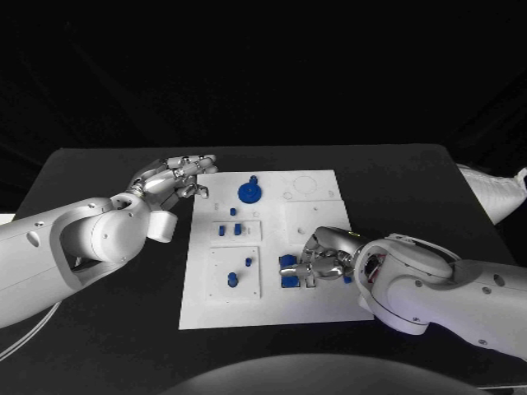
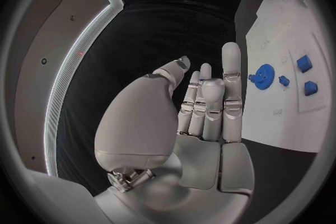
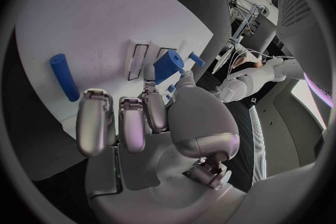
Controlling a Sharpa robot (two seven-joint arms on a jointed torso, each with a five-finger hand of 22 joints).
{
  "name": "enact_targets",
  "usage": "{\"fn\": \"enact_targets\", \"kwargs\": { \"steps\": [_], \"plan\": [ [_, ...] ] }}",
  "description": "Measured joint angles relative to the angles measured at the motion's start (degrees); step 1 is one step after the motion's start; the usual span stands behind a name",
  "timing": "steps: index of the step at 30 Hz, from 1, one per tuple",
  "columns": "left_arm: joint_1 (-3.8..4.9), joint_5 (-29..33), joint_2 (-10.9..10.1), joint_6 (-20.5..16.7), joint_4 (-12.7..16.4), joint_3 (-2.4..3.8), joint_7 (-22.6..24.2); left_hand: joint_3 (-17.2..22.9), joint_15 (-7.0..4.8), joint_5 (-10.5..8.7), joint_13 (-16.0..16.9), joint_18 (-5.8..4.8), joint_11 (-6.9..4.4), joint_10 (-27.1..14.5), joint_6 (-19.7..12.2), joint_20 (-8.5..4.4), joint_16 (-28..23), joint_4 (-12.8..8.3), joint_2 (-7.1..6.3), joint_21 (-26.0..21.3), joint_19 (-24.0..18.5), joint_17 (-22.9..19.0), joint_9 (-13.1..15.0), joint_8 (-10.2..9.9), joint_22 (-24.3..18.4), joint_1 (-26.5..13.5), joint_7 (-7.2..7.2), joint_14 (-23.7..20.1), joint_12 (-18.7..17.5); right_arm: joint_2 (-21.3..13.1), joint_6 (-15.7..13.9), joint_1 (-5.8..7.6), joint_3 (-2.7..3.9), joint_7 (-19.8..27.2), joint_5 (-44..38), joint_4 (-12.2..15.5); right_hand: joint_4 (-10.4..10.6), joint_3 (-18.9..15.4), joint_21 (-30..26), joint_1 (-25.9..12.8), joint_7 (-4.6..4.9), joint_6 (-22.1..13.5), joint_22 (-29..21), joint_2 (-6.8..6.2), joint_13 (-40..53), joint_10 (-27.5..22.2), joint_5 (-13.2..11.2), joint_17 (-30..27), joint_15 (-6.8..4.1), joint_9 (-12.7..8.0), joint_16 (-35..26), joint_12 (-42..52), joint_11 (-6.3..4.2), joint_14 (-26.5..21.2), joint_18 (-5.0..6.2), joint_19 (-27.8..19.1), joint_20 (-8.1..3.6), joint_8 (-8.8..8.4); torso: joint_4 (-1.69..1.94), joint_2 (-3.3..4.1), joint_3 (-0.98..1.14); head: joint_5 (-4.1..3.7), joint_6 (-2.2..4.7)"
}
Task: Assemble the parts on the task board
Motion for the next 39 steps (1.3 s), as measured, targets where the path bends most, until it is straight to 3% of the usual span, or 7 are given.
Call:
{"fn": "enact_targets", "kwargs": {
  "steps": [6, 9, 23, 28, 31, 36, 39],
  "plan": [
    [0.0, 0.0, -0.15, 0.0, -0.04, 0.0, 0.0, 0.0, 0.0, 0.0, 0.0, 0.0, 0.0, 0.0, 0.0, 0.0, 0.0, 0.0, 0.0, 0.0, 0.0, -0.05, 0.0, 0.0, 0.0, 0.0, 0.0, 0.0, 0.0, -1.2, -0.33, -0.11, 0.04, 0.87, -0.46, 1.1, -2.94, 0.86, 0.0, 6.34, 0.0, 0.0, 0.24, -1.01, 0.32, -0.01, 0.0, 0.0, 0.01, 1.01, 0.0, 0.23, 0.01, 0.0, 0.0, 0.0, 0.0, -0.22, -0.01, 0.02, 0.02, 0.26, -0.15],
    [0.0, 0.0, -0.15, 0.01, -0.05, 0.0, 0.0, -0.44, 0.15, -0.23, 0.05, 0.01, 0.2, -0.21, -0.01, 0.0, 0.0, 0.11, 0.19, -0.2, 0.0, -0.23, 0.0, 0.0, -0.05, -0.19, 0.02, -0.15, 0.33, -1.6, -0.39, -0.15, 0.06, 1.23, -0.7, 1.19, -3.48, 1.07, 0.0, 7.69, 0.0, 0.0, 0.43, -0.75, 0.32, -0.03, 0.0, -0.01, 0.02, 1.44, 0.0, 0.88, 0.03, 0.0, 0.0, 0.0, 0.0, -0.22, -0.02, 0.02, 0.02, 0.29, -0.22],
    [0.0, 0.0, -0.07, 0.01, -0.19, -0.02, -0.03, -0.65, 0.21, -0.23, 0.08, 0.01, 0.3, -0.3, -0.21, 0.0, 0.0, 0.17, 0.3, -0.23, 0.0, -0.26, 0.0, 0.15, -0.07, -0.3, 0.21, -0.22, 0.34, -0.98, -0.16, -0.28, 0.01, 1.39, -1.2, -0.27, -3.45, 1.04, 0.24, 8.62, -0.38, 0.37, 0.92, 0.55, 0.32, -0.22, 0.67, -0.01, 0.05, 2.08, 0.0, 1.68, 0.23, 0.01, 0.0, 0.0, 0.0, -0.22, 0.03, -0.04, -0.04, 0.03, -0.09],
    [0.0, 0.0, -0.1, 0.01, -0.24, -0.05, -0.05, -0.64, 0.21, -0.23, 0.08, 0.0, 0.3, -0.3, -0.21, 0.0, 0.0, 0.17, 0.3, -0.23, 0.0, -0.28, 0.0, 0.23, -0.07, -0.3, 0.21, -0.21, 0.34, -2.25, -0.71, -0.31, 0.01, 1.96, -1.13, 0.46, -2.2, -0.21, 0.24, 8.44, -0.2, 0.2, 0.62, 0.69, 0.32, -0.12, 0.67, -0.01, 0.05, 2.26, 0.0, 1.74, 0.13, 0.01, 0.0, 0.0, 0.01, -0.59, 0.05, -0.07, -0.07, 0.02, 0.01],
    [0.0, 0.0, -0.18, 0.01, -0.24, -0.08, -0.06, -0.64, 0.21, -0.23, 0.13, 0.0, 0.3, -0.3, -0.21, 0.0, 0.0, 0.17, 0.3, -0.23, 0.0, -0.29, 0.0, 0.23, -0.07, -0.3, 0.21, -0.21, 0.64, -4.68, -1.95, -0.3, 0.01, 3.19, -0.67, 1.62, -2.13, -0.28, 0.24, 8.44, 0.44, -1.72, 0.31, 0.69, 0.32, -0.1, 2.03, -0.02, 0.05, 2.07, 0.0, 1.55, 0.15, 0.02, 0.0, 0.0, 0.0, -2.03, 0.03, -0.07, -0.07, -0.07, 0.1],
    [0.0, 0.0, -0.35, 0.01, -0.18, -0.1, -0.07, -0.64, 0.21, -0.23, 0.13, 0.0, 0.3, -0.3, -0.21, 0.0, 0.0, 0.17, 0.3, -0.22, 0.0, -0.28, 0.0, 0.23, -0.07, -0.3, 0.21, -0.21, 0.64, -9.35, -4.0, 0.32, 0.01, 6.18, 0.41, 3.6, -2.96, 0.55, -0.04, 9.88, 1.39, -2.85, 0.0, 1.03, 3.86, -0.24, 4.55, -0.02, 0.37, 1.59, 0.0, 0.02, 1.06, 0.33, 0.0, 0.0, 0.01, -3.89, -0.04, -0.05, -0.1, -0.52, 0.36],
    [0.0, 0.0, -0.48, 0.0, -0.09, -0.11, -0.07, -0.64, 0.21, -0.23, 0.13, 0.0, 0.3, -0.3, -0.21, 0.0, 0.0, 0.17, 0.3, -0.22, 0.0, -0.28, 0.0, 0.23, -0.07, -0.3, 0.21, -0.21, 0.64, -12.05, -4.62, 1.06, 0.04, 7.51, 0.52, 4.01, -4.52, 1.5, -0.04, 12.29, 1.49, -2.95, 0.0, 1.26, 8.36, -0.54, 7.5, -0.02, 0.68, 1.23, 0.0, -1.0, 1.37, 0.21, 0.0, -0.22, 0.23, -4.8, -0.15, -0.01, -0.12, -1.3, 0.62]
  ]
}}
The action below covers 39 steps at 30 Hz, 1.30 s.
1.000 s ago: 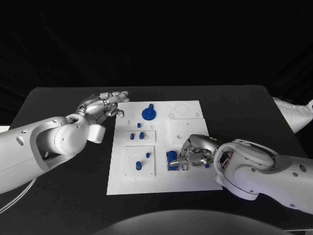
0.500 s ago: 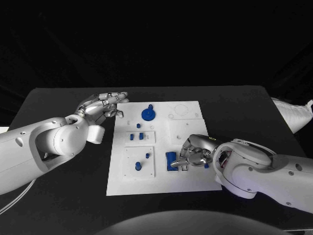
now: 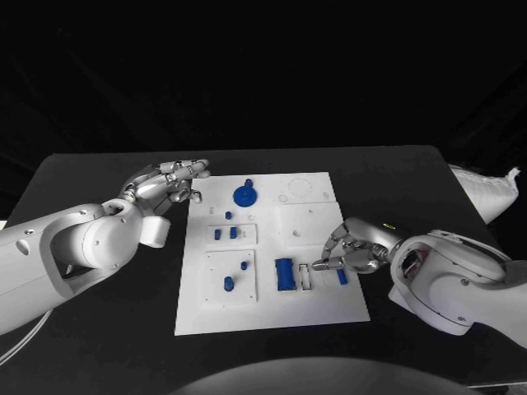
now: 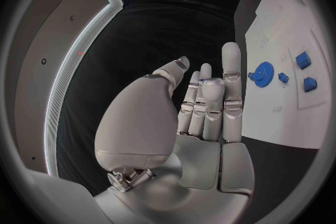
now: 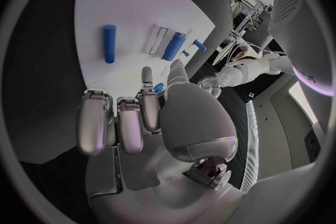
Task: Assemble the parts on the task board
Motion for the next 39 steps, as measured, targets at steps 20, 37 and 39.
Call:
{"fn": "enact_targets", "kwargs": {
  "steps": [20, 37, 39],
  "plan": [
    [0.0, -0.01, -0.01, 0.01, 0.23, -0.01, 0.02, 0.0, 0.0, 0.0, -0.01, 0.0, 0.0, 0.0, 0.0, 0.0, 0.0, 0.0, 0.0, 0.02, 0.0, 0.01, 0.0, 0.0, 0.0, 0.0, 0.0, 0.0, 0.0, -3.63, 6.93, 0.1, -0.54, -3.78, -11.14, -1.02, 0.67, -0.19, -1.3, 0.72, -0.3, 1.36, -1.3, 0.31, 2.13, -1.11, 1.5, 0.04, 0.03, 0.19, -0.89, -2.45, 0.07, 0.01, 0.0, 0.21, 0.21, -0.25, -0.36, 0.08, 0.05, -2.47, 0.49],
    [0.0, -0.01, -0.05, 0.01, 0.21, -0.01, 0.01, 0.0, -0.21, 0.0, 0.03, 0.0, -0.21, -0.21, -0.2, 0.0, 0.0, 0.0, 0.0, 0.02, 0.0, 0.01, 0.0, 0.0, -0.05, 0.0, -0.2, -0.22, 0.0, 0.17, 8.78, -1.65, -0.67, -4.84, -13.79, -2.52, 1.39, 0.53, -1.3, 0.72, -0.3, 1.35, -1.08, 0.31, 2.13, -1.1, 2.7, 0.03, 0.1, 0.31, -0.66, -2.43, 0.07, 0.09, 0.0, 0.21, 0.21, -1.33, -0.32, 0.09, 0.03, -2.05, 0.2],
    [0.0, -0.01, -0.05, 0.01, 0.21, -0.01, 0.01, 0.0, -0.21, 0.0, 0.03, 0.0, -0.21, -0.21, -0.2, 0.0, 0.0, 0.0, 0.0, 0.02, 0.0, 0.01, 0.0, 0.0, -0.05, 0.0, -0.2, -0.22, 0.0, 0.5, 8.82, -1.74, -0.67, -4.89, -14.15, -2.71, 1.28, 1.15, -1.3, 0.72, -0.3, 1.35, -1.08, 0.31, 2.13, -1.1, 2.94, 0.03, 0.1, 0.32, -0.66, -2.42, 0.07, 0.09, 0.01, 0.21, 0.21, -1.52, -0.32, 0.11, 0.03, -1.99, 0.16]
  ]
}}
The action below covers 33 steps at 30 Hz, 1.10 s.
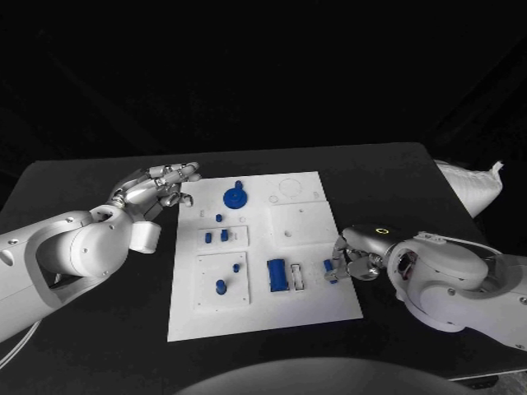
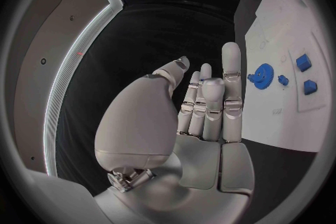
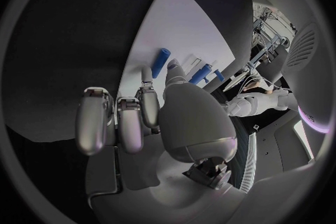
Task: Assemble the parts on the task board
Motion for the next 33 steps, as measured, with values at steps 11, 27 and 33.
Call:
{"fn": "enact_targets", "kwargs": {
  "steps": [11, 27, 33],
  "plan": [
    [0.0, 0.0, -0.03, 0.02, 0.02, 0.0, -0.04, 0.0, 0.0, 0.0, -0.01, 0.0, 0.0, 0.0, 0.0, 0.0, 0.0, 0.0, 0.0, 0.0, 0.0, 0.0, 0.0, 0.0, 0.0, 0.0, 0.0, 0.0, 0.0, 2.15, 0.92, -0.66, 0.36, -0.14, -5.3, -1.02, -1.58, 5.7, 0.0, 2.66, 0.01, 0.42, 0.16, -1.45, 0.33, 0.0, -8.1, -0.01, 0.11, 0.05, 0.0, -0.24, 0.0, -0.07, 0.0, 0.0, 0.0, -1.25, 0.01, 0.02, -0.01, 0.37, -0.32],
    [0.0, 0.0, -0.21, 0.03, 0.02, 0.0, -0.15, 0.0, 0.0, 0.0, -0.02, 0.0, 0.0, 0.0, 0.0, 0.0, 0.0, 0.0, 0.0, 0.0, 0.0, -0.19, 0.0, 0.0, 0.01, 0.0, 0.0, 0.0, 0.25, 4.78, 2.72, -2.12, 0.82, -0.02, -15.44, -1.32, -2.8, 15.18, 0.0, 4.92, 0.17, 1.07, 0.41, -3.71, 0.29, 0.01, -8.73, -0.02, 0.19, 2.7, 0.0, -0.87, 0.0, 0.01, 0.0, 0.0, 0.0, -3.22, -0.03, -0.03, -0.02, 0.47, -0.63],
    [0.0, 0.0, -0.2, 0.04, 0.04, -0.01, -0.19, 0.0, 0.0, 0.0, -0.02, 0.0, 0.0, 0.01, 0.0, 0.0, 0.0, 0.0, 0.0, 0.0, 0.0, -0.19, 0.0, 0.0, 0.01, 0.0, 0.0, 0.0, 0.25, 5.08, 3.12, -2.13, 0.91, 0.06, -16.13, -1.45, -2.44, 18.86, 0.0, 5.82, 0.15, 1.09, 0.52, -4.61, -0.1, 0.01, -6.21, -0.02, 0.2, 2.68, 0.0, -1.28, 0.01, 0.02, 0.0, 0.0, 0.0, -3.88, 0.01, -0.07, -0.02, 0.47, -0.57]
  ]
}}
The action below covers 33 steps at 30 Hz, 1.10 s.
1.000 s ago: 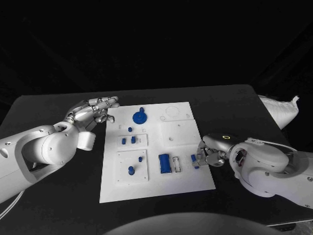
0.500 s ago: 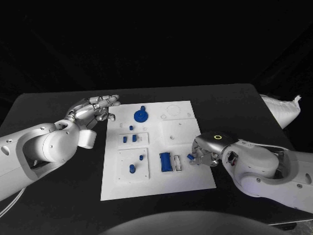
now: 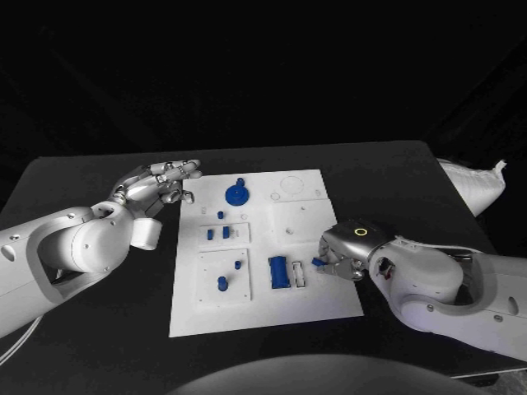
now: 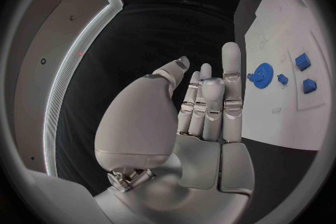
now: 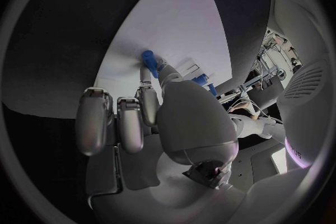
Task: Assemble the parts on the task board
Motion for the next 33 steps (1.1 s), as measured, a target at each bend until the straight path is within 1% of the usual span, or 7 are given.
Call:
{"fn": "enact_targets", "kwargs": {
  "steps": [6, 9, 12, 15, 17, 21, 33],
  "plan": [
    [0.0, 0.0, 0.01, 0.0, 0.0, 0.0, -0.05, 0.0, 0.0, 0.0, 0.0, 0.0, 0.0, 0.0, 0.0, 0.0, 0.0, 0.0, 0.0, 0.0, 0.0, 0.0, 0.0, 0.0, 0.0, 0.0, 0.0, 0.0, 0.0, -0.09, -0.11, -0.01, -0.01, 0.05, 0.46, 0.05, 1.76, 3.34, 0.0, 0.51, 0.12, -0.06, 0.32, -0.51, -1.22, 0.0, 1.46, 0.0, 0.08, 0.0, 0.22, -0.24, 0.0, 0.08, 0.0, 0.0, 0.0, -0.47, 0.03, -0.02, 0.01, 0.19, 0.02],
    [0.0, 0.0, -0.03, 0.0, 0.01, 0.0, -0.07, -0.16, 0.0, 0.0, 0.06, 0.0, 0.0, 0.0, 0.0, 0.0, 0.0, -0.16, 0.0, 0.0, 0.0, 0.0, 0.0, 0.0, 0.0, 0.0, 0.0, 0.0, 0.0, -0.53, -0.87, -0.03, 0.02, 0.06, 2.42, 0.35, 2.51, 6.64, 0.0, 0.33, 0.39, 0.0, 0.36, -0.35, -2.16, 0.0, 1.91, 0.0, 0.09, -0.1, 0.22, -0.29, 0.01, 0.09, 0.0, 0.0, 0.0, -1.47, 0.0, -0.02, 0.0, 0.33, 0.02],
    [0.0, 0.0, -0.05, 0.0, 0.02, 0.0, -0.1, -0.16, 0.0, 0.0, 0.06, 0.0, 0.0, 0.0, 0.0, 0.0, 0.0, -0.16, 0.0, 0.0, 0.0, 0.01, 0.0, 0.0, 0.0, 0.0, 0.0, 0.0, 0.0, -1.17, -2.11, -0.06, 0.19, 0.05, 5.94, 0.72, 3.46, 9.69, 0.0, -1.31, 0.44, -0.06, 0.37, -0.7, -3.32, 0.0, 2.35, -0.01, 0.09, -3.33, 0.22, -0.31, 0.01, 0.09, 0.0, 0.0, 0.0, -1.81, -0.01, -0.01, 0.01, 0.38, 0.07],
    [0.0, 0.0, -0.08, 0.0, 0.03, 0.0, -0.12, -0.16, 0.0, 0.0, 0.05, 0.0, 0.0, 0.0, 0.0, 0.0, 0.0, -0.16, 0.0, 0.0, 0.0, 0.01, 0.0, 0.0, 0.0, 0.0, 0.0, 0.0, 0.0, -1.79, -3.5, 0.05, 0.25, -0.07, 9.69, 1.07, 0.74, 14.46, 0.0, -3.47, 0.51, -0.14, 0.37, -2.01, -8.84, 0.0, 2.46, -0.01, 0.09, -3.57, 0.22, -0.3, 0.01, 0.09, 0.0, 0.0, 0.0, -2.23, -0.01, -0.01, 0.01, 0.38, 0.08],
    [0.0, -0.01, -0.09, 0.0, 0.05, 0.0, -0.12, -0.16, 0.0, 0.0, 0.05, 0.0, 0.0, 0.0, 0.0, 0.0, 0.0, -0.16, 0.0, 0.0, 0.0, 0.01, 0.0, 0.0, 0.01, 0.0, 0.0, 0.0, 0.0, -2.13, -4.24, 0.18, 0.2, -0.18, 11.74, 1.27, 0.03, 15.95, 0.0, -4.22, 0.68, -0.05, 0.48, -2.64, -10.51, -0.01, 2.46, -0.01, 0.09, -3.6, 0.22, -0.3, 0.01, 0.09, 0.0, 0.0, 0.0, -2.23, -0.02, -0.01, 0.01, 0.35, 0.1],
    [-0.01, -0.02, -0.1, 0.0, 0.09, -0.01, -0.13, -0.16, 0.0, 0.0, 0.05, 0.0, 0.0, 0.0, 0.0, 0.0, 0.0, -0.16, 0.0, 0.0, 0.0, -0.09, 0.0, 0.0, 0.0, 0.0, 0.0, 0.0, 0.0, -2.77, -5.57, 0.55, -0.01, -0.57, 15.6, 1.9, -0.73, 17.3, 0.24, -5.54, 0.59, 0.22, 0.81, -3.35, -10.6, -0.01, 2.47, -0.01, 0.08, -3.58, 0.44, -0.46, 0.01, 0.1, 0.0, 0.0, 0.0, -2.06, -0.02, 0.0, 0.01, 0.31, 0.2],
    [-0.02, -0.04, -0.16, 0.0, 0.25, -0.01, -0.12, -0.16, 0.0, 0.0, 0.04, 0.0, 0.0, 0.0, 0.0, 0.0, 0.0, -0.16, 0.0, 0.0, 0.0, -0.08, 0.0, 0.0, 0.01, 0.0, 0.0, 0.0, 0.0, -3.09, -8.49, 1.63, 0.13, -1.27, 22.06, 3.61, -2.69, 19.72, 0.24, -7.74, 0.67, 0.55, 0.98, -4.26, -10.45, 0.43, 2.44, 0.03, 0.08, -3.53, 0.44, -0.23, -0.02, 0.1, 0.0, 0.0, 0.0, -1.94, -0.01, 0.04, -0.02, 0.39, 0.3]
  ]
}}
